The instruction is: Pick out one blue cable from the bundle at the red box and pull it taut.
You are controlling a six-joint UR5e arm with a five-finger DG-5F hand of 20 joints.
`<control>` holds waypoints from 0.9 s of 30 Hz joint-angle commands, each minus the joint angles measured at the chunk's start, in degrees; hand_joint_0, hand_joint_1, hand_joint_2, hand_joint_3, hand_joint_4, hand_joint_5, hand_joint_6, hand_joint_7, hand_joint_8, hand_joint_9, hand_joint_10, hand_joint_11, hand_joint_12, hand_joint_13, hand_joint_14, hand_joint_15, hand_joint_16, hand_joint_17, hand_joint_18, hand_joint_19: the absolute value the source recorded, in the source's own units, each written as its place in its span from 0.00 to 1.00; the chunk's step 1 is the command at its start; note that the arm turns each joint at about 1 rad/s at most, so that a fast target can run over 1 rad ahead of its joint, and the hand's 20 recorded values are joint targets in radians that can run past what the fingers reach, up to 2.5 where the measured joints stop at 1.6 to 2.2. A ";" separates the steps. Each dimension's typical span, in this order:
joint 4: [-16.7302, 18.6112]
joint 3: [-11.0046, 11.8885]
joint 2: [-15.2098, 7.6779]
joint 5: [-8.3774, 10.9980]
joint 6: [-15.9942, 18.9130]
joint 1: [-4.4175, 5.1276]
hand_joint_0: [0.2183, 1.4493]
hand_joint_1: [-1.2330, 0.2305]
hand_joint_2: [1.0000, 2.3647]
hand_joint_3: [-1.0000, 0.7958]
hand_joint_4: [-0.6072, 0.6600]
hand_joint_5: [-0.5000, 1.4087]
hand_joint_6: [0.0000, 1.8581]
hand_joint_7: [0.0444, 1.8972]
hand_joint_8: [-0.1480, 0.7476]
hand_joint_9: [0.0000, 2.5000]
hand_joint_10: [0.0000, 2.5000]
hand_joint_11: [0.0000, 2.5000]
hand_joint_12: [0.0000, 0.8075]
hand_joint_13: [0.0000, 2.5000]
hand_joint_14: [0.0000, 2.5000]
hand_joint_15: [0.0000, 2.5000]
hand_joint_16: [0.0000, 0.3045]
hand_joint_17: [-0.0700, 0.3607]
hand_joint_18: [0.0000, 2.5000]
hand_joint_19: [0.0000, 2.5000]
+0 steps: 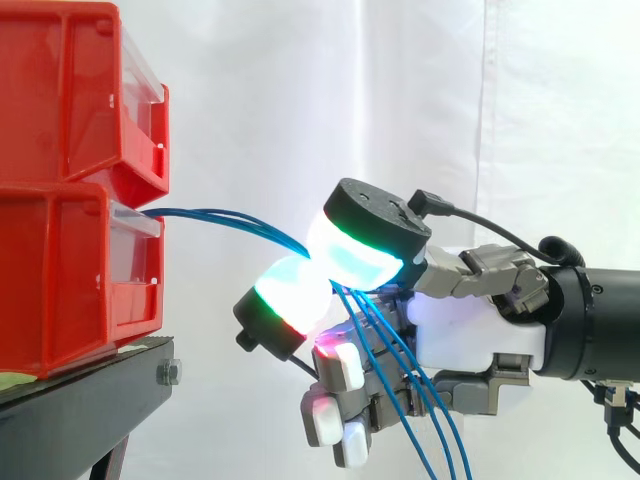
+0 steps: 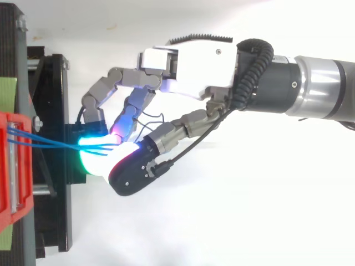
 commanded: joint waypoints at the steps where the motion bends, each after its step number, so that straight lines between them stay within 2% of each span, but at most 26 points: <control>1: 0.00 0.12 0.00 0.00 0.00 0.00 0.39 0.25 0.00 0.28 0.40 0.19 0.52 0.48 0.42 0.45 0.01 0.29 0.38 0.40 0.01 0.23 0.16 0.41 0.33 0.27; 5: 0.00 0.21 -0.09 0.00 0.00 0.00 0.29 0.27 0.00 0.28 0.49 0.20 0.51 0.43 0.43 0.47 0.01 0.29 0.39 0.41 0.01 0.23 0.16 0.42 0.34 0.28; 14: -0.44 0.21 0.00 0.00 0.00 -0.09 0.18 0.34 0.00 0.28 0.55 0.21 0.49 0.39 0.47 0.49 0.01 0.27 0.45 0.42 0.01 0.22 0.19 0.47 0.37 0.27; 21: -0.44 0.21 0.00 -0.18 0.09 -0.18 0.27 0.51 0.00 0.28 0.52 0.20 0.48 0.42 0.44 0.49 0.01 0.28 0.42 0.41 0.01 0.23 0.17 0.43 0.34 0.29; 27: -0.53 0.21 0.00 -0.26 0.09 -0.18 0.30 0.47 0.01 0.34 0.50 0.21 0.47 0.43 0.44 0.49 0.01 0.28 0.41 0.41 0.01 0.24 0.17 0.43 0.33 0.31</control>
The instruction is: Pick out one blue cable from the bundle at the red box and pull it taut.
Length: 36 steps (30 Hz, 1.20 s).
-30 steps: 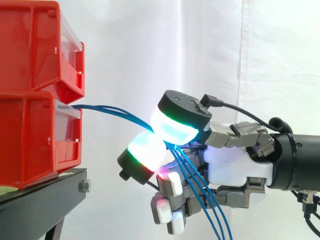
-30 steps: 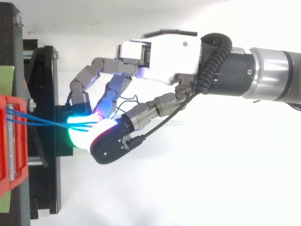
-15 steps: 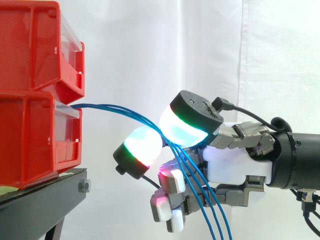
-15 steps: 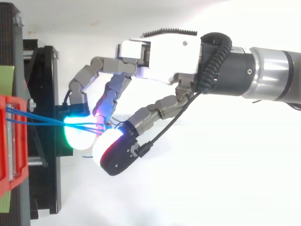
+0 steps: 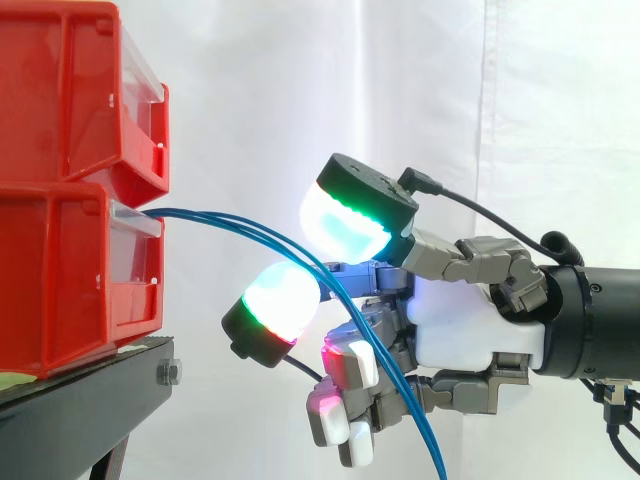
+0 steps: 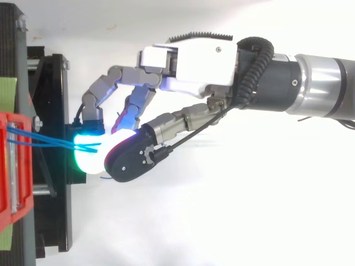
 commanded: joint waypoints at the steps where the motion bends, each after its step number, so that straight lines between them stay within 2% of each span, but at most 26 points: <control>1: -0.02 -0.01 0.00 -0.06 0.01 -0.02 0.30 0.46 0.01 0.35 0.50 0.21 0.47 0.44 0.44 0.49 0.01 0.28 0.41 0.41 0.01 0.24 0.17 0.43 0.33 0.31; 8: -0.02 -0.01 0.00 -0.06 0.01 -0.02 0.30 0.39 0.01 0.41 0.49 0.20 0.48 0.47 0.45 0.48 0.01 0.28 0.42 0.41 0.01 0.24 0.17 0.43 0.34 0.30; 14: -0.02 -0.01 0.00 -0.06 -0.08 -0.02 0.32 0.33 0.01 0.43 0.51 0.20 0.50 0.44 0.44 0.47 0.01 0.29 0.41 0.41 0.01 0.23 0.17 0.43 0.33 0.29; 16: -0.02 -0.01 0.00 -0.06 -0.08 -0.02 0.33 0.30 0.01 0.43 0.49 0.20 0.50 0.47 0.44 0.47 0.01 0.28 0.41 0.41 0.01 0.23 0.17 0.43 0.33 0.29; 25: -0.02 -0.01 0.00 -0.06 -0.08 -0.02 0.40 0.24 0.01 0.39 0.41 0.19 0.50 0.53 0.44 0.46 0.01 0.29 0.40 0.40 0.01 0.23 0.16 0.42 0.33 0.28; 27: -0.02 -0.01 0.00 -0.06 -0.08 -0.02 0.41 0.24 0.01 0.38 0.40 0.19 0.51 0.52 0.43 0.46 0.01 0.29 0.40 0.40 0.01 0.23 0.16 0.42 0.33 0.28; 29: -0.02 -0.01 0.00 -0.06 -0.08 -0.02 0.42 0.24 0.00 0.31 0.40 0.20 0.51 0.48 0.43 0.47 0.01 0.29 0.39 0.40 0.01 0.23 0.16 0.41 0.33 0.28; 31: -0.02 0.08 0.00 -0.15 0.01 -0.02 0.41 0.24 0.00 0.28 0.40 0.20 0.51 0.48 0.42 0.47 0.01 0.29 0.39 0.40 0.01 0.23 0.16 0.41 0.33 0.28; 36: -0.38 -0.01 0.00 -0.59 0.01 -0.02 0.37 0.23 0.00 0.28 0.42 0.20 0.51 0.48 0.42 0.49 0.01 0.29 0.38 0.41 0.01 0.23 0.16 0.41 0.34 0.28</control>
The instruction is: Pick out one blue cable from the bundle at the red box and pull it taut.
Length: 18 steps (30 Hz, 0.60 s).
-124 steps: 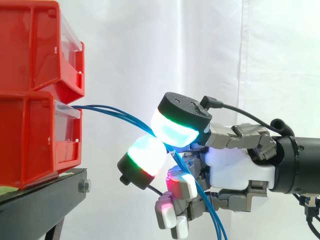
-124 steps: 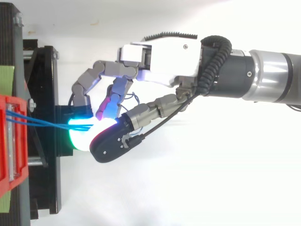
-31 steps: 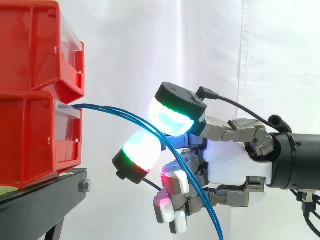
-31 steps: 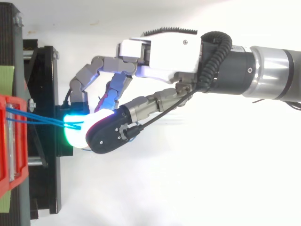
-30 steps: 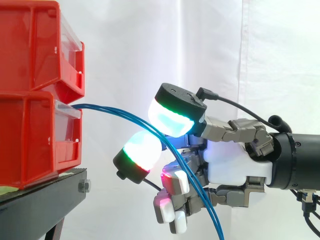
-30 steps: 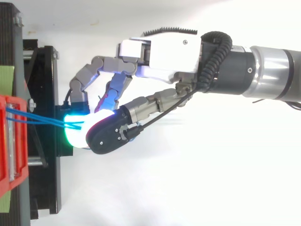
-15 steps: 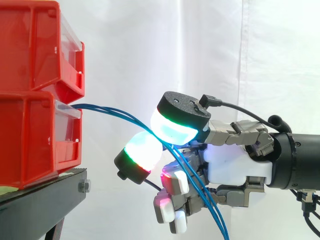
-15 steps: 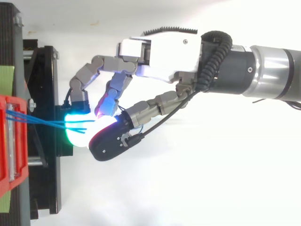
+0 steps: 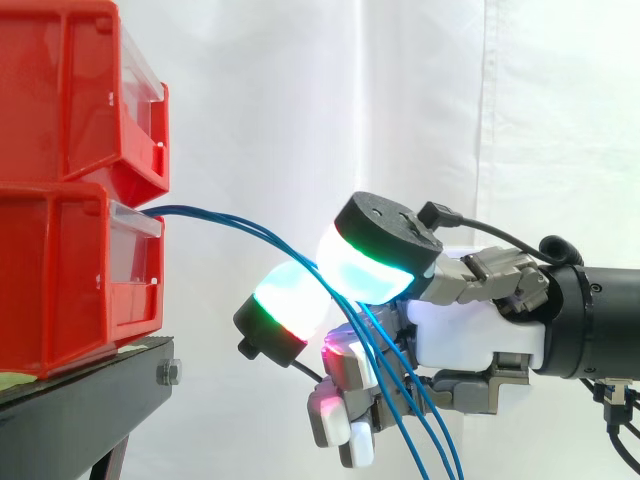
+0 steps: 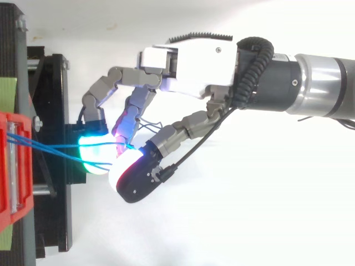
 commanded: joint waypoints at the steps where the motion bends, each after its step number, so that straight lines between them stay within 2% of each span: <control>1: -0.24 0.06 0.00 -0.20 0.02 0.04 0.37 0.23 0.00 0.28 0.42 0.21 0.51 0.48 0.41 0.49 0.01 0.29 0.38 0.41 0.01 0.23 0.15 0.41 0.34 0.28; 9: -0.24 0.24 0.00 -0.20 -0.06 -0.05 0.27 0.26 0.00 0.28 0.48 0.22 0.50 0.43 0.42 0.52 0.01 0.29 0.39 0.42 0.01 0.23 0.16 0.42 0.34 0.28; 13: -0.24 0.24 0.00 -0.20 0.02 -0.13 0.23 0.33 0.00 0.28 0.49 0.22 0.49 0.42 0.43 0.53 0.01 0.28 0.41 0.43 0.01 0.23 0.17 0.43 0.36 0.28; 18: -0.33 0.32 0.00 -0.20 0.02 -0.05 0.23 0.40 0.00 0.28 0.49 0.22 0.49 0.43 0.43 0.53 0.01 0.28 0.41 0.44 0.01 0.23 0.17 0.44 0.36 0.28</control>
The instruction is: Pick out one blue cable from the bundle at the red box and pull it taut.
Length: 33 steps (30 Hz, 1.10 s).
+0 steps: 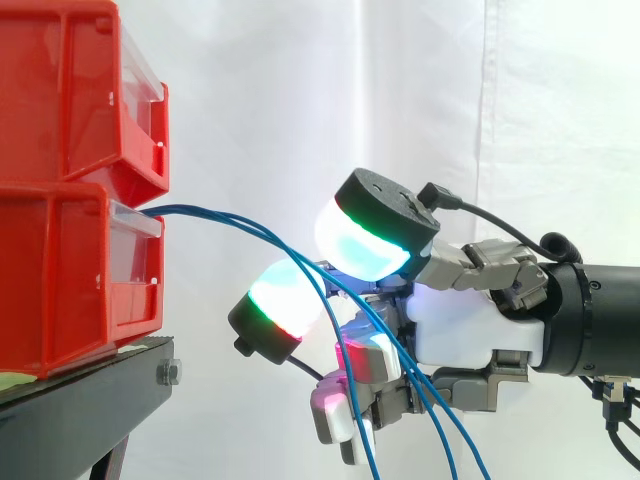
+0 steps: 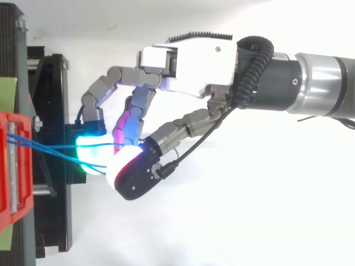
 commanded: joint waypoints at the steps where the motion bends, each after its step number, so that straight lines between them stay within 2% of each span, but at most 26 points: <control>1: -0.13 0.22 0.00 0.00 0.00 -0.06 0.24 0.41 0.00 0.28 0.49 0.22 0.49 0.44 0.43 0.53 0.01 0.28 0.41 0.44 0.01 0.23 0.17 0.43 0.36 0.28; 4: -0.21 0.39 0.00 0.00 -0.09 -0.06 0.27 0.46 0.00 0.28 0.47 0.22 0.48 0.45 0.43 0.53 0.01 0.29 0.39 0.43 0.01 0.23 0.16 0.42 0.35 0.29; 7: -0.92 0.75 0.00 0.00 0.00 0.03 0.29 0.47 0.00 0.28 0.45 0.22 0.48 0.45 0.42 0.53 0.01 0.28 0.39 0.43 0.01 0.24 0.16 0.41 0.35 0.30; 12: -2.24 1.27 0.00 0.00 0.00 -0.06 0.30 0.50 0.01 0.33 0.47 0.22 0.48 0.45 0.44 0.53 0.01 0.29 0.40 0.43 0.01 0.24 0.16 0.42 0.34 0.30; 19: -2.24 1.19 0.00 0.00 0.00 -0.06 0.30 0.41 0.01 0.40 0.52 0.21 0.50 0.47 0.46 0.52 0.01 0.30 0.42 0.43 0.01 0.24 0.17 0.43 0.34 0.30; 26: -2.32 1.36 0.00 -0.97 0.00 -0.06 0.34 0.33 0.01 0.38 0.52 0.21 0.51 0.46 0.45 0.52 0.01 0.33 0.42 0.42 0.01 0.24 0.16 0.42 0.34 0.29; 33: -2.76 1.36 0.00 -1.67 -0.09 -0.06 0.37 0.29 0.01 0.36 0.49 0.20 0.51 0.48 0.45 0.52 0.01 0.33 0.41 0.42 0.01 0.24 0.16 0.42 0.35 0.29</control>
